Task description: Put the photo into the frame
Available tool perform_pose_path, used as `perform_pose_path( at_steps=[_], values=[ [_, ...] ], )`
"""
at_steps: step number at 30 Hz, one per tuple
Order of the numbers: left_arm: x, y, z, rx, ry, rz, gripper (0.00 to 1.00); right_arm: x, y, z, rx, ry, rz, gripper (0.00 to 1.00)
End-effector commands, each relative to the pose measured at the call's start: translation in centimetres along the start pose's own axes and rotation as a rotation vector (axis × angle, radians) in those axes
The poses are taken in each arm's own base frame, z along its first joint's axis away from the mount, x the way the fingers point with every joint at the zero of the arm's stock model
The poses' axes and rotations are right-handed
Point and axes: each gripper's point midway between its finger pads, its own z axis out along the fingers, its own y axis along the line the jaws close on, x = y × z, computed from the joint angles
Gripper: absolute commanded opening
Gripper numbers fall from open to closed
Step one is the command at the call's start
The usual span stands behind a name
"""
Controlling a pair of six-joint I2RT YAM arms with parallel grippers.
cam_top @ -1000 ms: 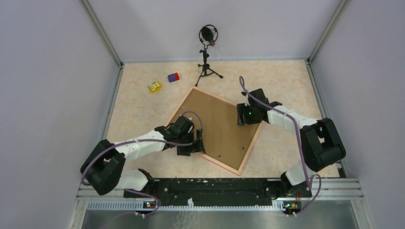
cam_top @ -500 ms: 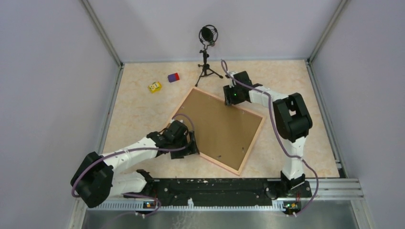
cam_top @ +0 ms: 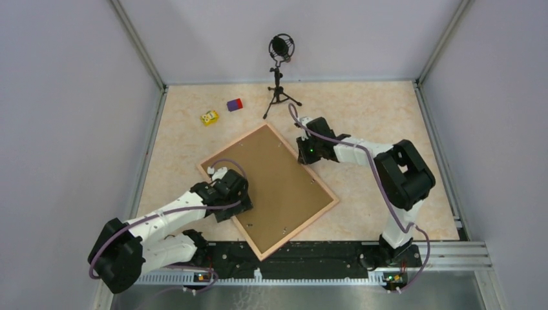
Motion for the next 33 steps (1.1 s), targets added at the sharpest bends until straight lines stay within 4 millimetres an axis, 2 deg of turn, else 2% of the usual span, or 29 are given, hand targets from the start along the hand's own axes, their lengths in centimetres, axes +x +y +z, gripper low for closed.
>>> perform_pose_path(
  at_steps=[1,5,9,15,18,20,22,24,29,31,33],
  values=[
    [-0.5,0.6,0.1,-0.004,-0.054,-0.080,0.85,8.0,0.4,-1.9,0.006,0.198,0.135,0.00],
    [-0.1,0.7,0.3,0.010,-0.043,-0.078,0.85,10.3,0.1,-3.7,0.036,0.235,0.180,0.00],
    [-0.8,-1.6,0.6,0.101,-0.058,-0.006,0.85,12.8,-3.5,-5.7,0.275,0.247,0.311,0.00],
    [-3.7,-7.7,1.4,0.238,-0.105,0.212,0.90,16.0,-6.3,-8.2,0.389,0.167,0.534,0.00],
    [-5.8,-10.8,1.9,0.258,-0.128,0.309,0.94,16.4,-7.0,-9.6,0.428,0.114,0.564,0.00],
    [-7.5,-13.4,1.4,0.289,-0.153,0.348,0.97,16.0,-7.0,-10.3,0.425,0.063,0.576,0.00],
    [-8.8,-14.6,1.2,0.285,-0.171,0.370,0.98,15.3,-7.1,-10.9,0.418,0.014,0.578,0.00],
    [-10.1,-14.6,0.9,0.265,-0.195,0.372,0.98,14.6,-7.3,-11.3,0.419,-0.016,0.564,0.01],
    [-14.0,-11.4,0.5,0.191,-0.224,0.327,0.98,13.3,-7.8,-11.4,0.425,-0.031,0.531,0.29],
    [-15.4,-11.2,0.3,0.189,-0.223,0.331,0.98,12.8,-8.0,-11.1,0.426,-0.021,0.523,0.39],
    [-16.6,-12.0,0.5,0.190,-0.225,0.368,0.96,12.5,-8.3,-10.7,0.421,-0.018,0.531,0.42]
  ],
)
